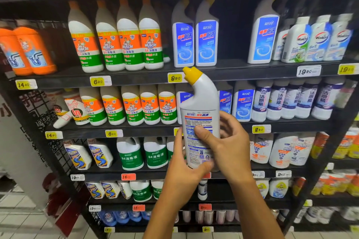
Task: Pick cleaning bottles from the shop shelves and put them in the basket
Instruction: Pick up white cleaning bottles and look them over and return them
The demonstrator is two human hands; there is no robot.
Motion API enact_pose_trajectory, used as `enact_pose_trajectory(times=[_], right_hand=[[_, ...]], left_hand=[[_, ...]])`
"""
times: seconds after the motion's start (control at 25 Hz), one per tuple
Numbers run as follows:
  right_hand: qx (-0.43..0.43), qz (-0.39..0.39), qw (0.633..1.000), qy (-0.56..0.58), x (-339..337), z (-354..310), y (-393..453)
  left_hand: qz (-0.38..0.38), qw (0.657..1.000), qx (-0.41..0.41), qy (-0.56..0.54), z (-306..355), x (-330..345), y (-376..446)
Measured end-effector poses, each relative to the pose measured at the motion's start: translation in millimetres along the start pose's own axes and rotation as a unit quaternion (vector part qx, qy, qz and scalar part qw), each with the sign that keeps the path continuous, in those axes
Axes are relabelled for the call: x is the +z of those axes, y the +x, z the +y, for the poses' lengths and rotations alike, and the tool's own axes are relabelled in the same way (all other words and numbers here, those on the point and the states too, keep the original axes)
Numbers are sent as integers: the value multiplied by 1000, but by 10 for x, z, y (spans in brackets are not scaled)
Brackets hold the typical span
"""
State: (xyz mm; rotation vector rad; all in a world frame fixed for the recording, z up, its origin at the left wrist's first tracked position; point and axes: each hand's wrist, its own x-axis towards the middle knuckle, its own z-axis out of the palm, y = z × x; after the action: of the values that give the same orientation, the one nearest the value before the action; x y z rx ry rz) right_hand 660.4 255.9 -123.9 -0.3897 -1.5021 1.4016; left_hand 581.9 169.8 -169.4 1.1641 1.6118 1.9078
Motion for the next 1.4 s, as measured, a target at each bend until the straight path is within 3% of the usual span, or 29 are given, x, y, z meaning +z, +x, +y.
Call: enact_pose_trajectory(times=[0.12,0.24,0.36,0.56,0.76,0.92,1.0,1.2,1.28,1.4], right_hand=[[10,80,995,-65,41,-2,23],[15,86,991,-102,-17,-15,88],[12,2,992,-127,-160,-64,171],[67,-94,993,27,-454,-65,419],[145,-167,972,79,-540,9,640],[160,-153,969,112,-734,-44,809],[129,-144,978,71,-820,-126,894],[40,-117,992,3,-966,-361,1195],[27,-100,995,-10,-971,-374,1356],[28,-79,996,-24,-936,-371,1647]], left_hand=[[30,997,33,68,-58,111,-14],[32,991,50,121,-105,173,6],[-10,999,34,41,-163,86,87],[-92,987,-63,-117,-179,-116,180],[-237,921,-91,-294,-240,20,244],[-285,870,-137,-378,-242,126,370],[-271,884,-165,-344,-193,173,510],[-167,974,-116,-95,86,444,881],[-112,990,-85,-32,154,519,1035],[-89,994,-59,26,245,553,1350]])
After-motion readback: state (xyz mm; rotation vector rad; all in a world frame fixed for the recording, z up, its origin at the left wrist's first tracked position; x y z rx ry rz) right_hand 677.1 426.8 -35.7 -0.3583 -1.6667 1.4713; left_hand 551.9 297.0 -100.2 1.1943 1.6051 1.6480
